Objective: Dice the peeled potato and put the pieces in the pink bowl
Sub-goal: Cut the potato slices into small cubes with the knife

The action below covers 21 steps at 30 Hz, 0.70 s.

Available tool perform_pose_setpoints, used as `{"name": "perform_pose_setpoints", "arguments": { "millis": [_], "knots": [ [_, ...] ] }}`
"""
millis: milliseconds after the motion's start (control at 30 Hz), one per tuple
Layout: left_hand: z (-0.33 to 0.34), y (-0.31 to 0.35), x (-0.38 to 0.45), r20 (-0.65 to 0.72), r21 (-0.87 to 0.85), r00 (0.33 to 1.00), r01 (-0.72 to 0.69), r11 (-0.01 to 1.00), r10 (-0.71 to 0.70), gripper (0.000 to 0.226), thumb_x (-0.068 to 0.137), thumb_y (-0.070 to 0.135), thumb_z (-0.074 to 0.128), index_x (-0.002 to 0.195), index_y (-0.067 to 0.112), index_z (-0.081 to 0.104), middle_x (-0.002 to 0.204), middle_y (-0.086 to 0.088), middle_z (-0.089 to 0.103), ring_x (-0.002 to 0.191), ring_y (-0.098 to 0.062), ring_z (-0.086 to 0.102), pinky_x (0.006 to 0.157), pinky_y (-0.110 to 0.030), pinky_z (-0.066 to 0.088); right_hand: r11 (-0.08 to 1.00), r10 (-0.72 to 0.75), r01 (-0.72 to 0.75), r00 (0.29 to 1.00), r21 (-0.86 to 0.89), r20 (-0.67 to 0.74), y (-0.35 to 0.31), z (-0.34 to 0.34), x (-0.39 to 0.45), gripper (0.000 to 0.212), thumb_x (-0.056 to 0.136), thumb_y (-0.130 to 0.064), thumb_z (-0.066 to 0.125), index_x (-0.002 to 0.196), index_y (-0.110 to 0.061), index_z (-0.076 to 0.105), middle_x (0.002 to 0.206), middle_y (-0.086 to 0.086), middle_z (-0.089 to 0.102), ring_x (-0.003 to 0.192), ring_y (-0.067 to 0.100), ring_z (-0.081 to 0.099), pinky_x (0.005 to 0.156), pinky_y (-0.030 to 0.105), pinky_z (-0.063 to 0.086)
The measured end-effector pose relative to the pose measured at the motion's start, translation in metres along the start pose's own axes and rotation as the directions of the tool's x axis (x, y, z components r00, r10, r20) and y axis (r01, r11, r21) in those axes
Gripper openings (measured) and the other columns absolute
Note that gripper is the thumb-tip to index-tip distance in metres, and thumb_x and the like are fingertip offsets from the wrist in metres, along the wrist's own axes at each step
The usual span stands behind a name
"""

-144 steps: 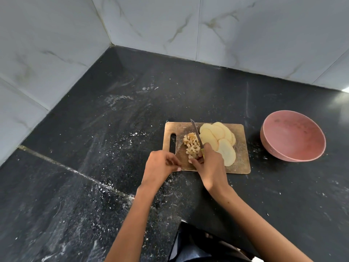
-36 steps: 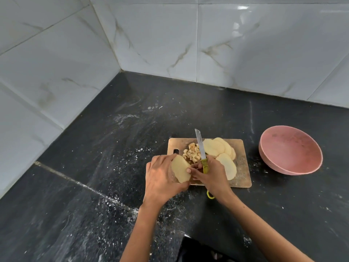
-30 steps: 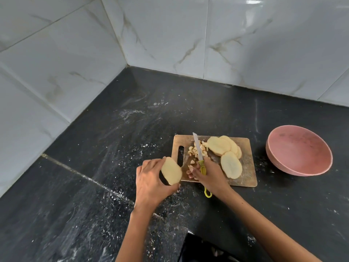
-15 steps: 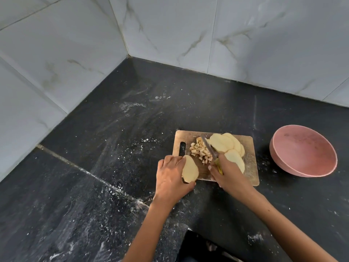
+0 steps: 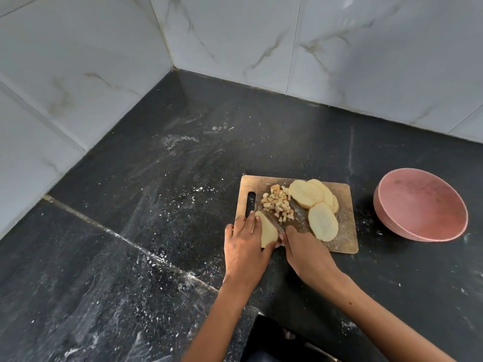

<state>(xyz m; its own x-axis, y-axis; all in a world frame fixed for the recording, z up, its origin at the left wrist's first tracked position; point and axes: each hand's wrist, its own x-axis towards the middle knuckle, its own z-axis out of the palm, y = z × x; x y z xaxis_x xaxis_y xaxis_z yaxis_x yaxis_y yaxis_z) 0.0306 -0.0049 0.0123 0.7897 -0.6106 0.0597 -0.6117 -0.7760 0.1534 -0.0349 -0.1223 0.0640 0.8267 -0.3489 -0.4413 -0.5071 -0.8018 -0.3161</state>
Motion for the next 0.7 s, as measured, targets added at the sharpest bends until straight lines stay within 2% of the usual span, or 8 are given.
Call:
{"name": "perform_pose_setpoints", "arguments": {
  "millis": [67,233,367,533,600,700],
  "knots": [
    [0.001,0.002,-0.001,0.012,0.013,1.000,0.009,1.000,-0.010,0.066,0.074,0.052,0.075,0.122,0.008,0.065,0.128,-0.006,0.063,0.117,-0.026,0.058,0.093,-0.044,0.049,1.000,0.005,-0.005,1.000,-0.027,0.007,-0.003,-0.001,0.000,0.018,0.103,-0.026,0.030,0.107,-0.013,0.043,0.099,0.009,0.063,0.087,0.027,0.063,0.066,0.034,0.042],
    [0.002,0.004,-0.001,0.003,0.039,1.000,0.015,0.999,-0.015,0.064,0.064,0.048,0.083,0.113,0.009,0.071,0.121,-0.006,0.067,0.111,-0.025,0.063,0.086,-0.045,0.052,0.998,0.033,-0.032,0.999,-0.053,0.008,-0.014,-0.002,0.001,0.015,0.102,-0.020,0.033,0.113,-0.013,0.041,0.106,0.009,0.062,0.094,0.027,0.062,0.067,0.032,0.039],
    [0.002,0.004,-0.003,-0.004,0.008,1.000,0.028,1.000,-0.028,0.062,0.062,0.040,0.086,0.113,0.009,0.070,0.122,-0.006,0.066,0.116,-0.027,0.061,0.092,-0.049,0.049,0.996,0.061,-0.060,0.998,-0.066,0.014,-0.019,0.001,0.003,0.016,0.101,-0.016,0.035,0.115,-0.011,0.041,0.110,0.010,0.063,0.097,0.028,0.063,0.073,0.035,0.044],
    [0.004,0.004,-0.002,0.005,-0.045,0.998,0.059,0.997,-0.059,0.062,0.068,0.049,0.081,0.115,0.011,0.069,0.125,-0.005,0.065,0.121,-0.028,0.057,0.099,-0.053,0.042,0.992,0.091,-0.082,0.992,-0.101,0.090,-0.010,0.000,-0.003,0.016,0.099,-0.010,0.034,0.114,-0.010,0.040,0.113,0.012,0.061,0.101,0.028,0.062,0.072,0.033,0.043],
    [0.005,0.004,-0.003,0.022,-0.063,0.997,0.069,0.996,-0.068,0.063,0.075,0.052,0.074,0.121,0.011,0.066,0.132,-0.004,0.060,0.128,-0.027,0.051,0.105,-0.053,0.036,0.990,0.109,-0.096,0.986,-0.104,0.129,-0.003,-0.001,-0.010,0.015,0.099,-0.010,0.034,0.113,-0.010,0.040,0.114,0.013,0.060,0.103,0.030,0.061,0.073,0.035,0.043],
    [-0.001,0.004,-0.003,0.076,-0.115,0.995,0.075,0.991,-0.067,0.065,0.088,0.055,0.057,0.138,0.014,0.051,0.149,-0.001,0.042,0.143,-0.024,0.029,0.116,-0.049,0.013,0.992,0.110,-0.099,0.979,-0.074,0.170,0.007,-0.002,-0.023,0.019,0.104,-0.023,0.028,0.112,-0.010,0.039,0.113,0.014,0.059,0.101,0.030,0.060,0.070,0.036,0.040]
  ]
}}
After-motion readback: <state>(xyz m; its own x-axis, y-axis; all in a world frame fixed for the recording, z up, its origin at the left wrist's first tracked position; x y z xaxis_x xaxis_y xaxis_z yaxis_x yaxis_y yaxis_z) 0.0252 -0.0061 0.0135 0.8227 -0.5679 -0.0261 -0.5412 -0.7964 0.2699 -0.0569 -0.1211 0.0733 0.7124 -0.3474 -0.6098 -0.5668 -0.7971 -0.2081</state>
